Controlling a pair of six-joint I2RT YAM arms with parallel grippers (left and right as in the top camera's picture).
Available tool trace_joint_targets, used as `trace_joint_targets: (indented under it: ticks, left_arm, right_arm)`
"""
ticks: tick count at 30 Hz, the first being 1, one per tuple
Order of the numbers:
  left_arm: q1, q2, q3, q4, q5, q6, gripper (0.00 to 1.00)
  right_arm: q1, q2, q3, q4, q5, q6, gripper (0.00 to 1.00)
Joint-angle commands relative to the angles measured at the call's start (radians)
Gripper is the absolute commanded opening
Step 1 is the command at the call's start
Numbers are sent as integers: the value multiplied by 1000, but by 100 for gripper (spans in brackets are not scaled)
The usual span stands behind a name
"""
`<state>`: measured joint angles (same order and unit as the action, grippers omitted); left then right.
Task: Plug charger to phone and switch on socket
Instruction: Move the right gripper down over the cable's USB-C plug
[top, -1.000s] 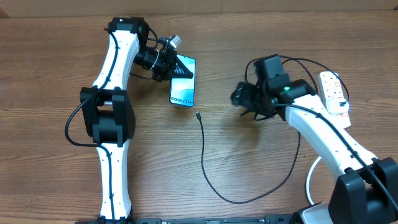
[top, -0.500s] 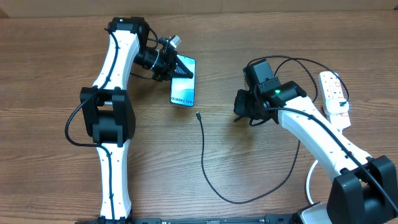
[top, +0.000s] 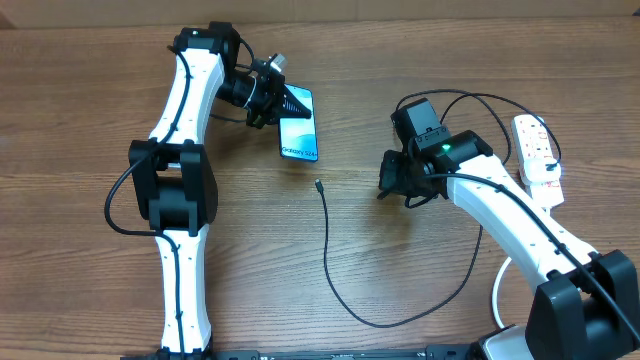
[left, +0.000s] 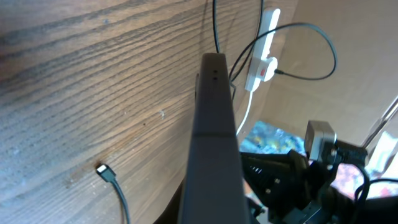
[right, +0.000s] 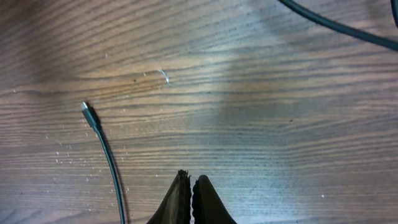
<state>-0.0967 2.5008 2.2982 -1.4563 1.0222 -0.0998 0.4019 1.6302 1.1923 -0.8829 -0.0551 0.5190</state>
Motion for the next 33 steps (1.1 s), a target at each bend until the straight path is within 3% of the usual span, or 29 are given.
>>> trace_joint_targets:
  ticks: [1, 14, 27, 31, 33]
  left_arm:
    - [-3, -21, 20, 5, 72, -72, 4]
    - [-9, -21, 20, 82, 176, -57, 4]
    - [-10, -21, 20, 126, 172, -65, 4]
    - [-10, -21, 20, 126, 171, -65, 4]
    - [-10, -21, 20, 125, 166, -65, 4]
  right_arm:
    - [22, 9, 5, 14, 20, -11, 4]
    - [120, 134, 5, 87, 93, -13, 4]
    - [217, 179, 6, 151, 99, -133, 16]
    - [262, 192, 5, 210, 108, -188, 25]
    - [284, 204, 5, 226, 153, -188, 39]
